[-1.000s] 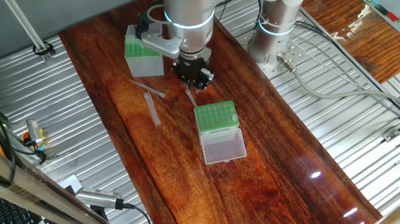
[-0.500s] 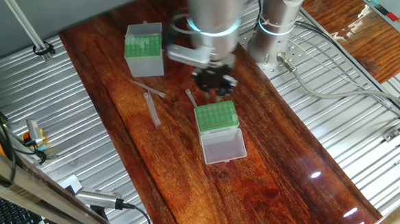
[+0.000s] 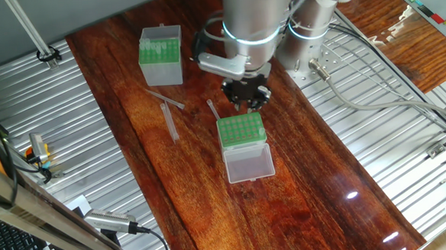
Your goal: Transfer all large pipette tips from one holder to another
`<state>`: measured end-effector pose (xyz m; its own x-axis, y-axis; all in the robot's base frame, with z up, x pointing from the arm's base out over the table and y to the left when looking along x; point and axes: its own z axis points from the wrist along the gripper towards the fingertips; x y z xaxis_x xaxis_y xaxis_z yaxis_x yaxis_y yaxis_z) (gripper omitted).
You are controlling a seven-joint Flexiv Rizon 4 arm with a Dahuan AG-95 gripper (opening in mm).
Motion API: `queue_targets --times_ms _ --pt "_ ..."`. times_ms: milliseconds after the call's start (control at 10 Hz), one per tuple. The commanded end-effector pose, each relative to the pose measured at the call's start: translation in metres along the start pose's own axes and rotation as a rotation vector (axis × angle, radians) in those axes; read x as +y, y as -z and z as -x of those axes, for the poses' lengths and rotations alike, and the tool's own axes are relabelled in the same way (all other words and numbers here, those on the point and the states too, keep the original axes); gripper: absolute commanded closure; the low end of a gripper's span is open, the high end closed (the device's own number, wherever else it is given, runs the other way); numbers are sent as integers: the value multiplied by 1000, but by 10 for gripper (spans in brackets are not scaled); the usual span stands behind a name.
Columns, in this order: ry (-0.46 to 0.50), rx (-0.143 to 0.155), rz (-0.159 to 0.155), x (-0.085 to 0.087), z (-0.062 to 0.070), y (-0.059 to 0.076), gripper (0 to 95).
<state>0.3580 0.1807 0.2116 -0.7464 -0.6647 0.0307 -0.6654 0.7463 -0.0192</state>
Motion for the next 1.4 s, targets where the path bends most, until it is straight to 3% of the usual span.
queue_targets --times_ms 100,400,800,1000,1200,1400 --pt "42 0 27 9 2 -2 760" --pt "13 14 18 34 16 -17 760" --pt "14 8 21 36 17 -19 760" --pt "19 -12 45 36 17 -19 760" --pt "27 -6 48 36 17 -19 760" --pt "19 -5 45 56 16 -31 760"
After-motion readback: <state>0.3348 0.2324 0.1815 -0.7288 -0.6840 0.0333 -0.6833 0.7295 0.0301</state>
